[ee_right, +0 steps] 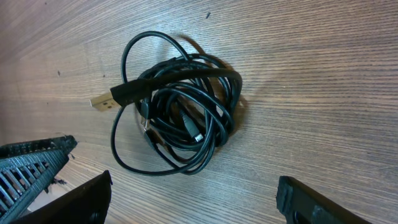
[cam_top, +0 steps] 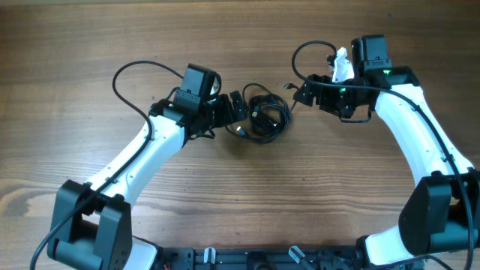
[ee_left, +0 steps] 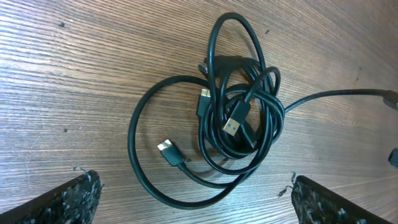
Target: Untangle cables
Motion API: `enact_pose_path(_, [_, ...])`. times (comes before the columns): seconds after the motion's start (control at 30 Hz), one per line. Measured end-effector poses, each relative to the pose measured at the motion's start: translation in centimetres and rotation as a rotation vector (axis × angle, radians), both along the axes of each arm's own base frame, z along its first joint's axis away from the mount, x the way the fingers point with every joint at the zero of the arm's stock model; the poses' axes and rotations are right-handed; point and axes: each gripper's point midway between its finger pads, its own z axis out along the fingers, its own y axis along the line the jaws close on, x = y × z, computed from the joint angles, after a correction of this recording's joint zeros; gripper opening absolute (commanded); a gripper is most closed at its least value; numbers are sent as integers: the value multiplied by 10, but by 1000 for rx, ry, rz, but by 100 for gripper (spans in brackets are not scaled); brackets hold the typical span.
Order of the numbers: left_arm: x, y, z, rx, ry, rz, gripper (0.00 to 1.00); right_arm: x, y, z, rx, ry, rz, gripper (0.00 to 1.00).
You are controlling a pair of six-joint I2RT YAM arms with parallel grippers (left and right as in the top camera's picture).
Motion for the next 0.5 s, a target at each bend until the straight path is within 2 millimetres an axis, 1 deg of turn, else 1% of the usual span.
enact_pose_path(0.5, [1, 0, 0, 2, -4, 2, 100, 0, 0, 0, -2, -5, 8, 89])
